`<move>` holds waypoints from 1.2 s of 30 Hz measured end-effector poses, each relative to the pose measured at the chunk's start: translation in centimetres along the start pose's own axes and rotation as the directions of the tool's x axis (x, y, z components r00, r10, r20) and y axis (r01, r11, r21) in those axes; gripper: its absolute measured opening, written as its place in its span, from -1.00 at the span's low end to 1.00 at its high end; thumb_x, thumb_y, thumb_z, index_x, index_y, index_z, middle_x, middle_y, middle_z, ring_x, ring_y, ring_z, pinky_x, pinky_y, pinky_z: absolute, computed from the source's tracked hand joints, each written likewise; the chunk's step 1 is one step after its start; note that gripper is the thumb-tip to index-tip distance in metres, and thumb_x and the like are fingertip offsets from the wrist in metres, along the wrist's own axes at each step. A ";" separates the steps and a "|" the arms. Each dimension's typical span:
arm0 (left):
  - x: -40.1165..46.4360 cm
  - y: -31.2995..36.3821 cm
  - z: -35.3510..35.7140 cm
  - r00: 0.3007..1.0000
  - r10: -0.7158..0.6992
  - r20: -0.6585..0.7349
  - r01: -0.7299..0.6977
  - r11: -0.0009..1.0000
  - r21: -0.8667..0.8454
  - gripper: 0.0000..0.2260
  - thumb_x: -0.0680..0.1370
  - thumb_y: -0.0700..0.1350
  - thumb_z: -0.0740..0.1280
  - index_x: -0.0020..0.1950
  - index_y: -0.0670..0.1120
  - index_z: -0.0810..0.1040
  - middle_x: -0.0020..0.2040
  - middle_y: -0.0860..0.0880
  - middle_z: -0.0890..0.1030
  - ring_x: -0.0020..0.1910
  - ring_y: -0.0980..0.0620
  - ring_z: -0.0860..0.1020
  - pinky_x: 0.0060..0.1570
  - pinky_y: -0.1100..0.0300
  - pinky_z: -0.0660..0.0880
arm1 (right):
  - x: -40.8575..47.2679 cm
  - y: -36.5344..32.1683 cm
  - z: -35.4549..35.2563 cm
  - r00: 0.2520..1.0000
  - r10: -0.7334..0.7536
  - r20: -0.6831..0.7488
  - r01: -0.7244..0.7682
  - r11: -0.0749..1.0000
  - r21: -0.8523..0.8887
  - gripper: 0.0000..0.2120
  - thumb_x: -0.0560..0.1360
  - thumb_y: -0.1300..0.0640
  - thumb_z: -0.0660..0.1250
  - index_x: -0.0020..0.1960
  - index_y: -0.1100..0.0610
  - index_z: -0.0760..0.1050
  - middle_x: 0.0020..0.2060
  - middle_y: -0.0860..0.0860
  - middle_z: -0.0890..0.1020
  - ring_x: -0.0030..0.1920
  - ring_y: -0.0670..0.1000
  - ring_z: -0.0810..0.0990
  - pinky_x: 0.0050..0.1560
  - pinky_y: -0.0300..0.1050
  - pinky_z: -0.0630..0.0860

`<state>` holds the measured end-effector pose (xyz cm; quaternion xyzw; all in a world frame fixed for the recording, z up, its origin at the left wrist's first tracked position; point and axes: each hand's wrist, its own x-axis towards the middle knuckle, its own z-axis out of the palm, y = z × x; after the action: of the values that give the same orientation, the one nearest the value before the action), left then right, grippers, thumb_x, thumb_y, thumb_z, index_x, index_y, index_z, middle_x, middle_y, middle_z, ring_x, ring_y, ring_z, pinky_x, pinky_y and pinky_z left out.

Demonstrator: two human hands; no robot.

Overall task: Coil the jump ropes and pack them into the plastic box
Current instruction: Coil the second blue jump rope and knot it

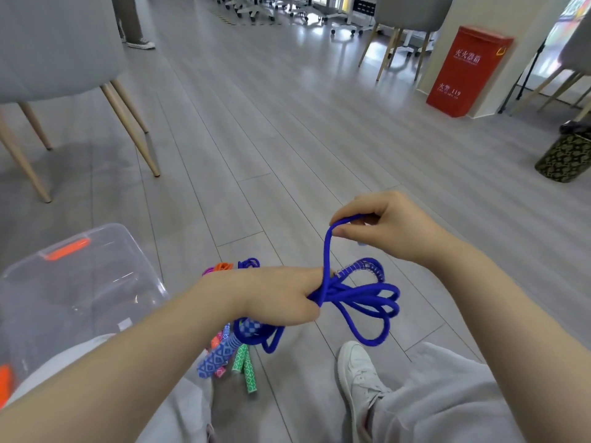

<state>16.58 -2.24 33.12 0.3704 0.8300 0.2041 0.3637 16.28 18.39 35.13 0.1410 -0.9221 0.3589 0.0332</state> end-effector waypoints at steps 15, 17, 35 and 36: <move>-3.4 -1.3 -3.7 0.963 0.149 -0.223 -0.215 0.927 -0.308 -0.86 0.58 -0.25 0.29 0.12 -0.09 0.48 -0.14 -0.04 0.60 -0.25 0.13 0.51 -0.19 0.30 0.49 | -0.9 0.1 6.0 0.783 0.051 0.620 -0.515 0.611 0.601 -0.77 0.53 -0.02 0.20 -0.28 -0.03 0.48 -0.45 -0.04 0.23 -0.42 -0.05 0.07 -0.38 -0.14 0.02; -3.5 -2.4 -4.3 0.951 0.065 -0.304 -0.143 0.959 -0.244 -0.91 0.57 -0.21 0.32 0.06 -0.07 0.50 -0.25 -0.03 0.57 -0.31 0.16 0.51 -0.24 0.32 0.48 | -0.4 -0.8 7.7 0.836 0.117 0.535 -0.496 0.577 0.649 -0.71 0.61 0.01 0.17 -0.27 0.02 0.40 -0.46 -0.03 0.19 -0.41 -0.02 0.01 -0.36 -0.08 -0.04; 1.2 -7.4 -3.9 0.804 -0.078 -0.590 0.316 0.896 0.313 -0.79 0.56 0.05 0.32 0.12 -0.02 0.50 0.00 -0.04 0.58 0.02 -0.09 0.54 -0.16 0.12 0.38 | -0.2 -5.5 7.3 0.968 0.158 0.194 -0.116 0.971 -0.210 -0.65 0.61 -0.01 0.15 -0.26 0.15 0.44 -0.39 0.04 0.51 -0.35 0.02 0.43 -0.30 -0.06 0.33; 1.6 -7.0 -3.2 0.855 -0.055 -0.515 0.261 0.905 0.336 -0.81 0.58 0.02 0.28 0.13 -0.03 0.48 0.04 -0.04 0.57 0.05 -0.08 0.53 -0.13 0.12 0.38 | 0.0 -5.1 6.3 0.971 0.152 0.185 -0.108 0.967 -0.229 -0.66 0.60 -0.02 0.17 -0.29 0.11 0.41 -0.42 0.00 0.47 -0.38 -0.01 0.40 -0.33 -0.07 0.30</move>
<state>10.21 -5.72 30.26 0.3002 0.9469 0.0895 0.0732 18.02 10.57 33.79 0.1110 -0.9616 0.2413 -0.0686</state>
